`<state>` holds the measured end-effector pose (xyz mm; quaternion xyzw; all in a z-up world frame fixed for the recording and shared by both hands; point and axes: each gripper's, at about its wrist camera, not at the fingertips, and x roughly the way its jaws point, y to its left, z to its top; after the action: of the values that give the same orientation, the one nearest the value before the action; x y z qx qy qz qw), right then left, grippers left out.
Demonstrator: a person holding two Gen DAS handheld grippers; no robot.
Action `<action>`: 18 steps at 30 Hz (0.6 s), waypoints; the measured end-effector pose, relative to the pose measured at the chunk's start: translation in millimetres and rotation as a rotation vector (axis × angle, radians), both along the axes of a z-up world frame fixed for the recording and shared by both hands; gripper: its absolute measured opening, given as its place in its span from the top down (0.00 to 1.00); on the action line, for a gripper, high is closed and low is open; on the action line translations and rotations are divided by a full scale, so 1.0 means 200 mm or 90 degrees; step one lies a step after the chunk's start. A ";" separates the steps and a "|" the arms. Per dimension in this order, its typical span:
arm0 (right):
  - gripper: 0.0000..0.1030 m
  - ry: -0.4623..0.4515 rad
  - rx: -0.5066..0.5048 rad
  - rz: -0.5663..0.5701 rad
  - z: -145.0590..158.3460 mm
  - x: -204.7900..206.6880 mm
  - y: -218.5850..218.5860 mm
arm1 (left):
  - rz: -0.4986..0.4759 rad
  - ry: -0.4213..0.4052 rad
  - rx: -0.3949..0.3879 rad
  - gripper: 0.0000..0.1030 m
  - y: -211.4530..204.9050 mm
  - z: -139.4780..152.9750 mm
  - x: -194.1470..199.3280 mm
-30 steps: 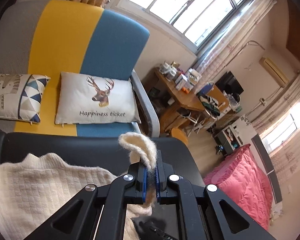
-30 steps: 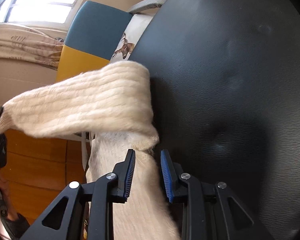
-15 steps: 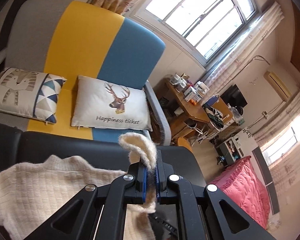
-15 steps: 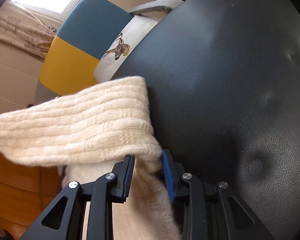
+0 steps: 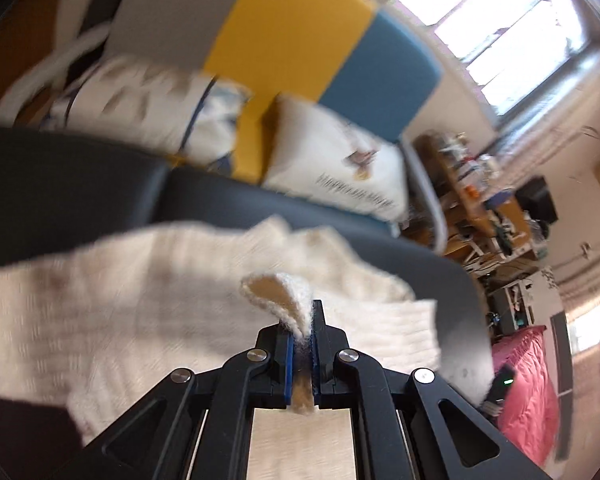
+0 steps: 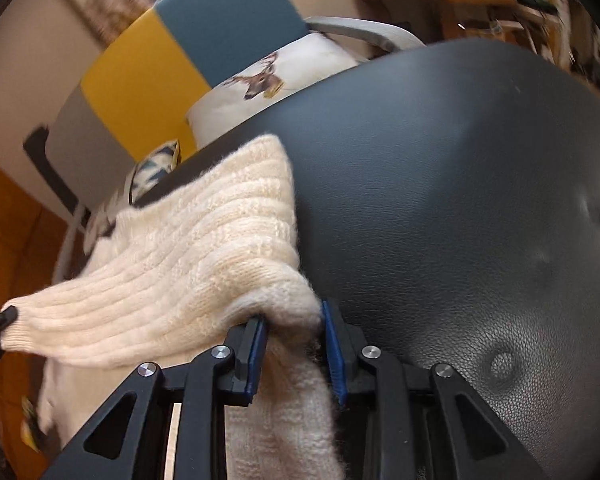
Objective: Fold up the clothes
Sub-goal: 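Lay the held sleeve across the sweater body and open the left tool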
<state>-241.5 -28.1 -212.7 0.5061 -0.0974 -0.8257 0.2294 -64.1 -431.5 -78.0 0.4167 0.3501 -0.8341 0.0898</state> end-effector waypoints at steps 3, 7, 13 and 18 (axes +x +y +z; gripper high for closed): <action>0.74 0.023 0.046 0.011 0.01 0.02 -0.03 | 0.011 -0.042 -0.003 0.94 -0.02 -0.17 0.06; 0.74 0.027 0.035 -0.010 0.02 0.01 0.00 | 0.006 -0.073 0.005 0.94 -0.01 -0.33 0.11; 0.74 -0.052 -0.092 -0.025 0.01 -0.01 0.16 | -0.002 -0.109 -0.014 0.94 0.04 -0.42 0.15; 0.72 -0.152 -0.361 -0.063 0.02 0.00 0.35 | -0.003 -0.112 -0.012 0.94 0.04 -0.43 0.15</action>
<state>-242.2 41.9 -209.7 0.5099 -0.3747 -0.7103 0.3081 -34.6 -423.8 -163.7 0.4881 0.3319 -0.7980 0.1219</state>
